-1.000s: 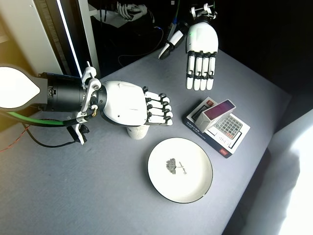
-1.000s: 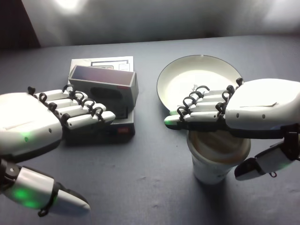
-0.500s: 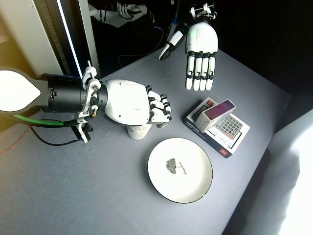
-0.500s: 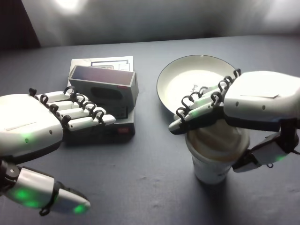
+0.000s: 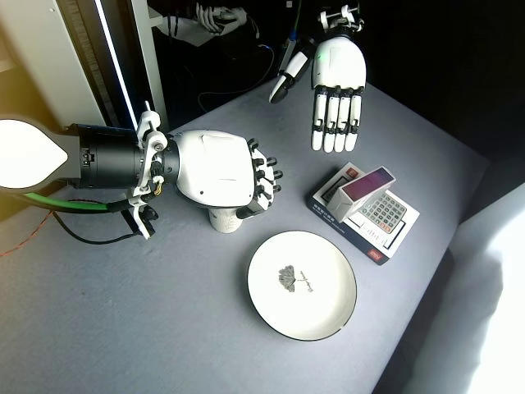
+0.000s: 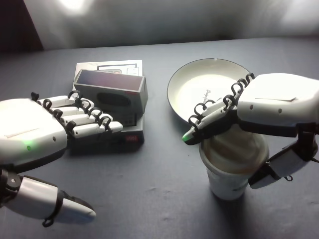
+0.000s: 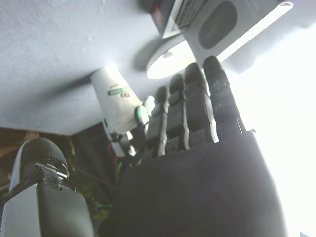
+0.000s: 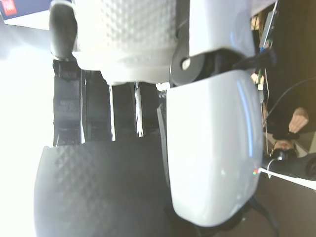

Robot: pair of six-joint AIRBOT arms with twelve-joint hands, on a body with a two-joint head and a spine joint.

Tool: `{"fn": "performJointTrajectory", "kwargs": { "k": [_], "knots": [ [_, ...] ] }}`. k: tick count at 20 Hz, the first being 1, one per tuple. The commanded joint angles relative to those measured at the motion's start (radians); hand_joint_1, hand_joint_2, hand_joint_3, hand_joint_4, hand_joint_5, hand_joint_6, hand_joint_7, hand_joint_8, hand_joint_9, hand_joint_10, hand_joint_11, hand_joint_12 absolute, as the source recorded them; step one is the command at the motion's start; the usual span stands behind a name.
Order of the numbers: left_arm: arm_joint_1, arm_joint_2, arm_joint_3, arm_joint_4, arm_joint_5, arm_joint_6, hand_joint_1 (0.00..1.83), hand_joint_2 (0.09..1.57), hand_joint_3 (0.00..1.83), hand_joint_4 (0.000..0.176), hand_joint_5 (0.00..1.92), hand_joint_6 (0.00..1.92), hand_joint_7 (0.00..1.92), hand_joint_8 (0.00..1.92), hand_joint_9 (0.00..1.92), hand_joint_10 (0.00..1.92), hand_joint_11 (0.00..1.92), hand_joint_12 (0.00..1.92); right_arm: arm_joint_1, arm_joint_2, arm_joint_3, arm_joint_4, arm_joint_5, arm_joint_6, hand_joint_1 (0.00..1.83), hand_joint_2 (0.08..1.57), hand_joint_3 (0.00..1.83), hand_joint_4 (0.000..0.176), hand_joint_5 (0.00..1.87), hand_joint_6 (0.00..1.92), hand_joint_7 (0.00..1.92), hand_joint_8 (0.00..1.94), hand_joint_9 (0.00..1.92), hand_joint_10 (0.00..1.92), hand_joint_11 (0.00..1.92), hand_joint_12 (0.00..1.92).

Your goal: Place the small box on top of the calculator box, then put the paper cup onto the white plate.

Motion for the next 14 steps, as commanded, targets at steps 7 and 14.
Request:
{"fn": "performJointTrajectory", "kwargs": {
  "k": [7, 14],
  "knots": [
    [-0.019, 0.003, 0.004, -0.019, -0.099, 0.006, 0.17, 1.01, 0.00, 0.000, 0.10, 0.00, 0.16, 0.00, 0.17, 0.00, 0.00, 0.35, 0.064, 0.018, 0.004, 0.116, 0.036, -0.045, 1.47, 1.10, 0.01, 0.000, 0.93, 1.00, 1.07, 0.73, 0.89, 1.09, 0.84, 1.46],
    [-0.022, 0.001, 0.007, -0.019, -0.098, 0.012, 0.20, 1.00, 0.00, 0.000, 0.13, 0.00, 0.19, 0.00, 0.20, 0.00, 0.00, 0.42, 0.193, 0.011, 0.004, 0.301, -0.022, -0.232, 1.49, 1.10, 0.00, 0.000, 0.91, 0.99, 1.05, 0.74, 0.90, 1.08, 0.87, 1.52]
  ]
}}
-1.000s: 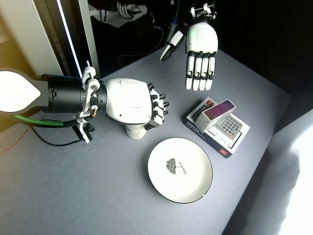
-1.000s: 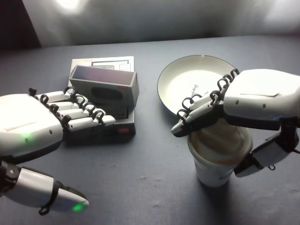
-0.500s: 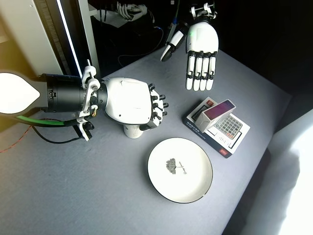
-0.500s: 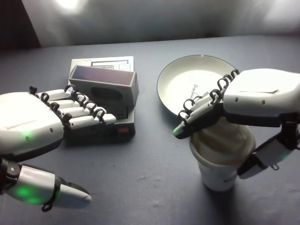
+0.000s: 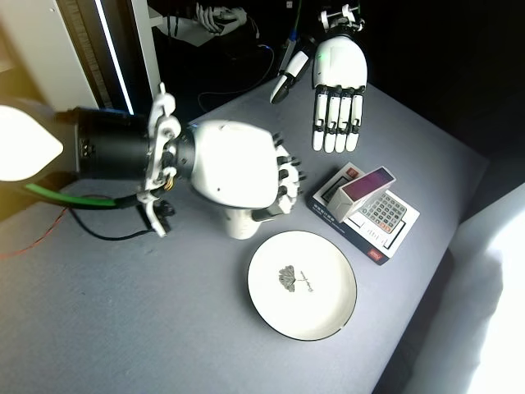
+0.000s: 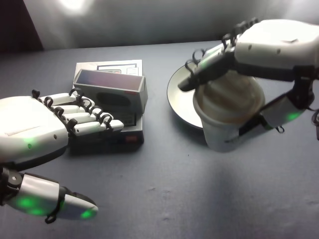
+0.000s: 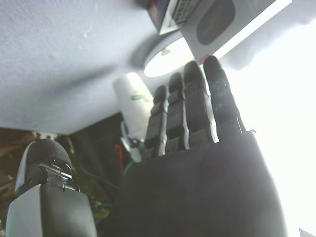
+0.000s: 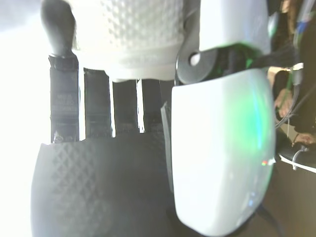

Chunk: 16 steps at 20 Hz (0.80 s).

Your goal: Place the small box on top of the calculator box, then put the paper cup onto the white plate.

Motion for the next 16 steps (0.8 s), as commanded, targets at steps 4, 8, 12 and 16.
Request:
{"fn": "performJointTrajectory", "kwargs": {
  "k": [4, 8, 12, 16],
  "knots": [
    [-0.012, 0.002, 0.008, -0.017, -0.098, 0.002, 0.20, 1.01, 0.00, 0.000, 0.11, 0.00, 0.16, 0.01, 0.17, 0.01, 0.00, 0.37, 0.046, -0.049, 0.050, 0.116, 0.091, -0.041, 1.49, 1.11, 0.00, 0.000, 0.90, 1.06, 1.02, 0.82, 0.83, 1.11, 0.83, 1.55],
    [-0.020, -0.003, 0.010, -0.017, -0.093, 0.004, 0.20, 1.01, 0.00, 0.000, 0.11, 0.00, 0.17, 0.00, 0.18, 0.00, 0.00, 0.40, 0.074, -0.123, 0.144, 0.202, 0.096, -0.133, 1.48, 1.12, 0.00, 0.000, 0.89, 1.07, 0.99, 0.85, 0.83, 1.13, 0.83, 1.56],
    [-0.021, -0.003, 0.011, -0.013, -0.092, 0.004, 0.21, 1.01, 0.00, 0.000, 0.12, 0.00, 0.18, 0.00, 0.18, 0.01, 0.00, 0.42, 0.060, -0.184, 0.244, 0.293, 0.138, -0.212, 1.48, 1.12, 0.00, 0.000, 0.90, 1.06, 1.01, 0.83, 0.83, 1.12, 0.81, 1.57],
    [-0.021, -0.003, 0.011, -0.012, -0.093, 0.004, 0.20, 1.02, 0.00, 0.000, 0.12, 0.00, 0.18, 0.00, 0.18, 0.00, 0.00, 0.40, 0.013, -0.229, 0.326, 0.378, 0.165, -0.221, 1.48, 1.12, 0.00, 0.000, 0.89, 1.06, 1.01, 0.81, 0.84, 1.14, 0.82, 1.57]
  ]
}}
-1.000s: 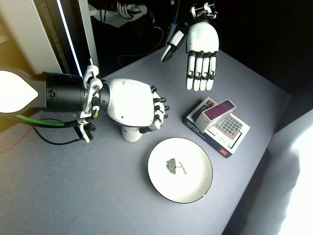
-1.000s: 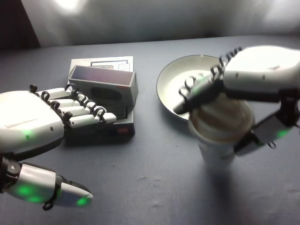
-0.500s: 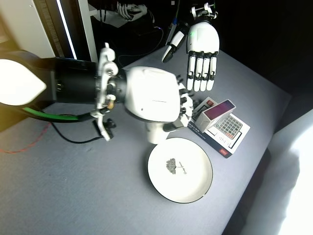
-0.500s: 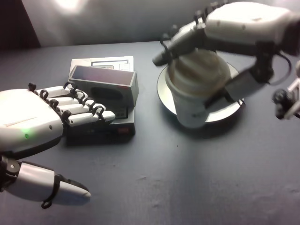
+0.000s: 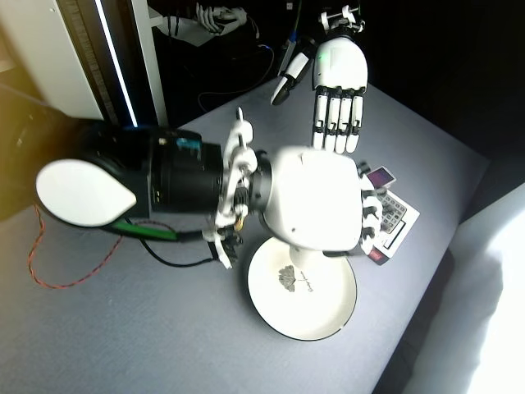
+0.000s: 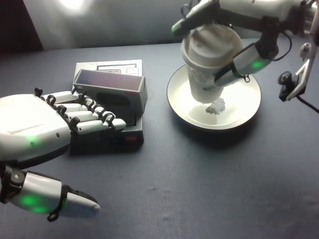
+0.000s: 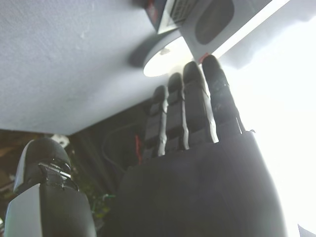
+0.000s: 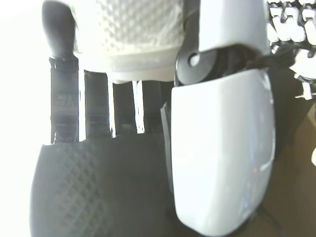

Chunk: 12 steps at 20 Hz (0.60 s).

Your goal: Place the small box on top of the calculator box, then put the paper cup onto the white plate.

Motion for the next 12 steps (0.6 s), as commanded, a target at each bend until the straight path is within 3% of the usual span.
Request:
{"fn": "performJointTrajectory", "kwargs": {
  "k": [1, 4, 8, 9, 10, 11, 12],
  "knots": [
    [-0.012, 0.007, 0.004, -0.015, -0.096, 0.000, 0.18, 1.02, 0.00, 0.000, 0.12, 0.00, 0.18, 0.00, 0.18, 0.00, 0.00, 0.42, -0.003, 0.004, 0.013, 0.037, 0.135, -0.001, 1.48, 1.12, 0.00, 0.000, 0.89, 1.06, 1.01, 0.80, 0.84, 1.14, 0.81, 1.57],
    [-0.014, 0.007, 0.004, -0.015, -0.096, 0.000, 0.19, 1.02, 0.00, 0.000, 0.10, 0.00, 0.16, 0.00, 0.17, 0.00, 0.00, 0.36, -0.044, -0.012, 0.029, 0.086, 0.188, -0.036, 1.49, 1.11, 0.00, 0.000, 0.92, 1.04, 1.04, 0.78, 0.84, 1.10, 0.82, 1.55],
    [-0.015, 0.006, 0.004, -0.015, -0.096, 0.000, 0.20, 1.02, 0.00, 0.000, 0.10, 0.00, 0.16, 0.00, 0.16, 0.00, 0.00, 0.35, -0.092, -0.032, 0.045, 0.145, 0.223, -0.090, 1.48, 1.14, 0.00, 0.000, 0.85, 1.11, 0.95, 0.96, 0.79, 1.18, 0.78, 1.58],
    [-0.016, 0.006, 0.004, -0.015, -0.096, 0.000, 0.18, 1.03, 0.00, 0.000, 0.09, 0.00, 0.15, 0.00, 0.15, 0.00, 0.00, 0.31, -0.099, -0.035, 0.051, 0.155, 0.228, -0.091, 1.38, 1.16, 0.00, 0.000, 0.82, 1.23, 0.89, 1.07, 0.77, 1.32, 0.62, 1.34],
    [-0.017, 0.005, 0.004, -0.015, -0.096, 0.000, 0.18, 1.03, 0.00, 0.000, 0.10, 0.00, 0.16, 0.00, 0.16, 0.00, 0.00, 0.34, -0.113, -0.037, 0.060, 0.177, 0.250, -0.092, 1.36, 1.18, 0.00, 0.000, 0.78, 1.30, 0.85, 1.12, 0.75, 1.38, 0.58, 1.27],
    [-0.017, 0.005, 0.004, -0.015, -0.096, 0.000, 0.20, 1.02, 0.00, 0.000, 0.13, 0.01, 0.19, 0.01, 0.19, 0.01, 0.00, 0.41, -0.122, -0.039, 0.065, 0.188, 0.266, -0.092, 1.35, 1.12, 0.00, 0.000, 0.70, 0.72, 0.75, 0.63, 0.69, 0.80, 0.52, 1.23],
    [-0.017, 0.005, 0.004, -0.015, -0.096, 0.000, 0.19, 1.03, 0.00, 0.000, 0.13, 0.00, 0.19, 0.00, 0.20, 0.00, 0.00, 0.43, -0.134, -0.044, 0.077, 0.209, 0.269, -0.092, 1.35, 1.06, 0.00, 0.000, 0.79, 0.23, 0.85, 0.15, 0.77, 0.34, 0.47, 1.17]
  ]
}}
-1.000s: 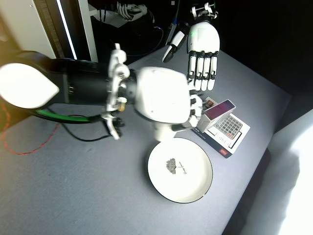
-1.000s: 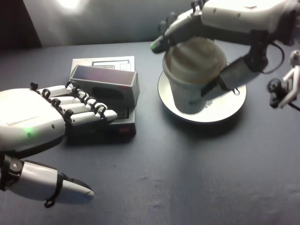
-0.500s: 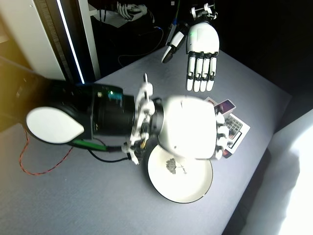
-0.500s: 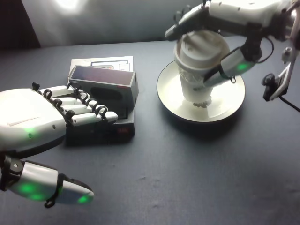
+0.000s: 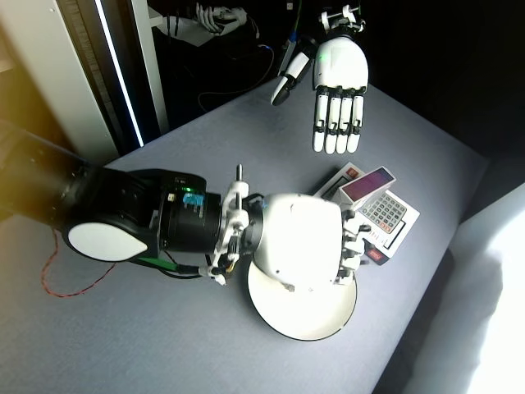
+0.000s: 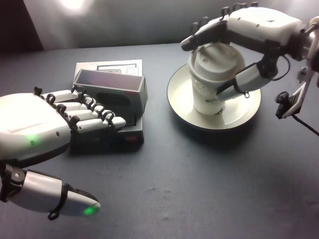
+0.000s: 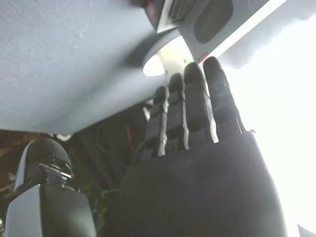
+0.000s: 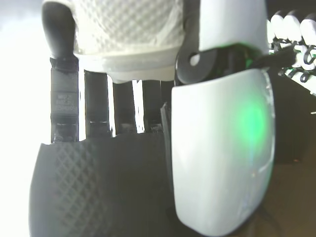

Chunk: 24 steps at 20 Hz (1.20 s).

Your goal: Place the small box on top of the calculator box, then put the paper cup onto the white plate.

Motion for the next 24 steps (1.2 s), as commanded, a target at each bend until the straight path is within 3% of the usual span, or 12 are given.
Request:
{"fn": "performJointTrajectory", "kwargs": {
  "k": [1, 3, 5, 8, 12, 14, 15, 18, 19, 23, 24],
  "knots": [
    [-0.011, 0.005, 0.004, -0.016, -0.100, 0.000, 0.19, 1.03, 0.00, 0.000, 0.13, 0.00, 0.19, 0.00, 0.20, 0.00, 0.00, 0.43, -0.001, 0.006, 0.013, 0.026, 0.124, -0.003, 1.35, 1.06, 0.00, 0.000, 0.79, 0.23, 0.85, 0.15, 0.77, 0.34, 0.47, 1.17],
    [-0.014, 0.004, 0.006, -0.017, -0.100, 0.000, 0.23, 1.03, 0.00, 0.000, 0.16, 0.01, 0.20, 0.01, 0.20, 0.01, 0.00, 0.42, -0.009, 0.004, 0.023, 0.030, 0.124, -0.003, 1.34, 1.03, 0.00, 0.000, 0.74, 0.04, 0.80, 0.01, 0.73, 0.15, 0.31, 1.23],
    [-0.016, 0.003, 0.006, -0.018, -0.099, 0.000, 0.22, 1.04, 0.00, 0.000, 0.14, 0.00, 0.19, 0.00, 0.19, 0.00, 0.00, 0.39, -0.011, 0.004, 0.023, 0.029, 0.125, -0.004, 1.31, 1.05, 0.01, 0.000, 0.69, 0.01, 0.75, 0.00, 0.68, 0.11, 0.22, 1.27],
    [-0.020, 0.000, 0.005, -0.018, -0.093, 0.000, 0.21, 1.03, 0.00, 0.000, 0.13, 0.00, 0.17, 0.00, 0.16, 0.00, 0.00, 0.32, -0.014, 0.002, 0.023, 0.029, 0.122, -0.004, 1.11, 1.02, 0.00, 0.000, 0.57, 0.00, 0.63, 0.00, 0.57, 0.05, 0.07, 1.29],
    [-0.026, -0.001, 0.004, -0.018, -0.086, 0.000, 0.20, 1.02, 0.00, 0.000, 0.12, 0.00, 0.17, 0.00, 0.17, 0.00, 0.00, 0.37, -0.017, 0.000, 0.023, 0.028, 0.121, -0.004, 1.00, 0.99, 0.00, 0.000, 0.48, 0.00, 0.55, 0.00, 0.51, 0.01, 0.01, 1.24],
    [-0.030, -0.004, 0.003, -0.018, -0.083, 0.000, 0.20, 1.02, 0.00, 0.000, 0.14, 0.00, 0.18, 0.00, 0.18, 0.01, 0.00, 0.39, -0.017, 0.000, 0.022, 0.021, 0.121, -0.003, 0.99, 0.98, 0.00, 0.000, 0.42, 0.00, 0.50, 0.00, 0.46, 0.00, 0.00, 1.18],
    [-0.031, -0.004, 0.002, -0.018, -0.081, 0.000, 0.20, 1.02, 0.00, 0.000, 0.16, 0.01, 0.20, 0.01, 0.20, 0.01, 0.00, 0.39, -0.018, 0.000, 0.022, 0.018, 0.121, -0.003, 0.94, 0.99, 0.00, 0.000, 0.30, 0.00, 0.38, 0.00, 0.36, 0.00, 0.00, 0.99],
    [-0.035, -0.005, 0.001, -0.018, -0.079, 0.003, 0.19, 1.02, 0.00, 0.000, 0.12, 0.00, 0.16, 0.00, 0.16, 0.00, 0.00, 0.36, -0.021, -0.001, 0.022, 0.016, 0.121, -0.003, 0.81, 0.98, 0.00, 0.000, 0.15, 0.00, 0.26, 0.00, 0.26, 0.00, 0.00, 0.82],
    [-0.035, -0.006, 0.001, -0.018, -0.078, 0.003, 0.21, 1.01, 0.00, 0.000, 0.16, 0.00, 0.20, 0.00, 0.21, 0.01, 0.00, 0.47, -0.022, -0.002, 0.022, 0.016, 0.121, -0.003, 0.79, 0.97, 0.00, 0.000, 0.13, 0.00, 0.25, 0.00, 0.26, 0.00, 0.00, 0.80],
    [-0.036, -0.006, 0.000, -0.018, -0.078, 0.003, 0.18, 1.02, 0.00, 0.000, 0.14, 0.00, 0.17, 0.01, 0.18, 0.01, 0.00, 0.36, -0.023, -0.002, 0.022, 0.015, 0.120, -0.003, 0.74, 0.94, 0.00, 0.000, 0.11, 0.00, 0.22, 0.00, 0.24, 0.01, 0.00, 0.75],
    [-0.037, -0.006, 0.000, -0.018, -0.078, 0.003, 0.18, 1.02, 0.00, 0.000, 0.14, 0.00, 0.18, 0.01, 0.18, 0.01, 0.00, 0.35, -0.024, -0.003, 0.022, 0.015, 0.118, -0.003, 0.78, 0.91, 0.00, 0.000, 0.09, 0.00, 0.18, 0.00, 0.19, 0.00, 0.00, 0.63]
  ]
}}
